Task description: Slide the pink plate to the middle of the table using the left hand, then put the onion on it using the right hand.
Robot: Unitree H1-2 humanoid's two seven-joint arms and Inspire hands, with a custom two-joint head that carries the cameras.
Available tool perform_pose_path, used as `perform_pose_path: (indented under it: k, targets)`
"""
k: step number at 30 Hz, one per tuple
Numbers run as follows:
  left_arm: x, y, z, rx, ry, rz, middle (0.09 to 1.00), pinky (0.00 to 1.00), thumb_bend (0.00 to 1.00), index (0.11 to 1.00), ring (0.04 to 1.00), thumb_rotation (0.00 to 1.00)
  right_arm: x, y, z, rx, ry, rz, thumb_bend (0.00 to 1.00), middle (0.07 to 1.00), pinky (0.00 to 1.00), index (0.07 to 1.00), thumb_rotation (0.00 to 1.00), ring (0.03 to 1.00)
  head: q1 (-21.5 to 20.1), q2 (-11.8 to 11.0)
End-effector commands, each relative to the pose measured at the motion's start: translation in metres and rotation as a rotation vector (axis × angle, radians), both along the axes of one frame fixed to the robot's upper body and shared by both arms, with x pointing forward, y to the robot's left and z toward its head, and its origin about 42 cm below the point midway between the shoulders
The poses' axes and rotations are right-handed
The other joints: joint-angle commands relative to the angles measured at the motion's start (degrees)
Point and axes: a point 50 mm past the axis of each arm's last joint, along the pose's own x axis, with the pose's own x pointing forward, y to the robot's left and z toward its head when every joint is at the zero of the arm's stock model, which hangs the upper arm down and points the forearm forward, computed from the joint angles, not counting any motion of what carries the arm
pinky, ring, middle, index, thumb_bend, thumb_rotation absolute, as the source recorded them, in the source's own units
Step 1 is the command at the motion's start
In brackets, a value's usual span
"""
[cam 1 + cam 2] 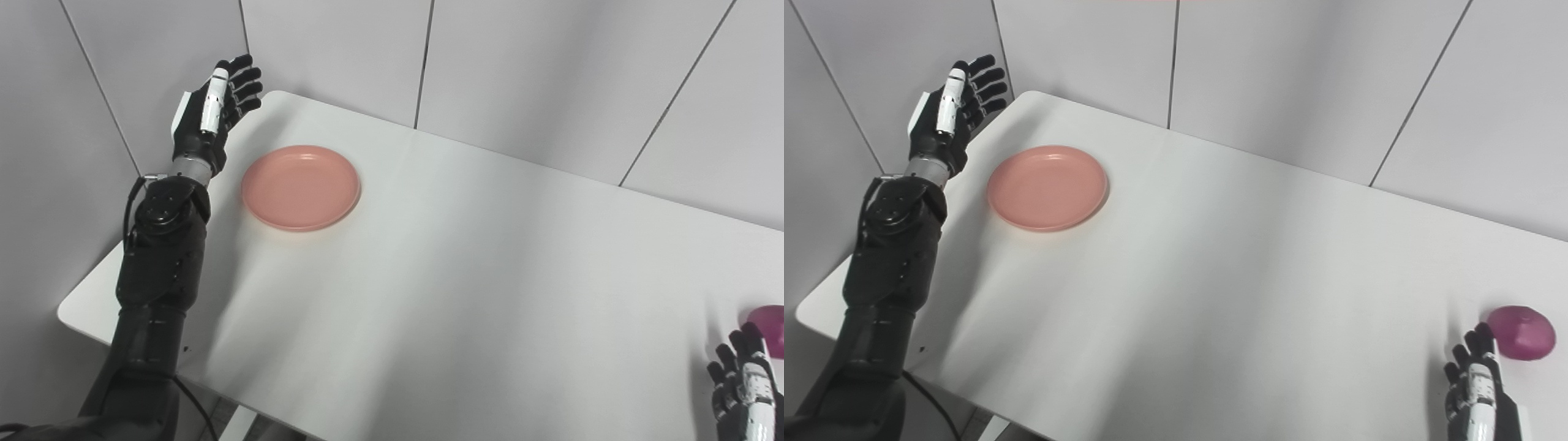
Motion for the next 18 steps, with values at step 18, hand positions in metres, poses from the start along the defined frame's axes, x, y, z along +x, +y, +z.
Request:
perform_pose_path:
  k: [18]
  targets:
    - [0.019,0.026,0.007,-0.028,-0.049,0.002,0.812,0.81,0.28,0.784,0.821,1.0,0.002,-0.001,0.013,0.0,-0.058,0.01,0.0,1.0,1.0,1.0,1.0,1.0,-0.1,0.2]
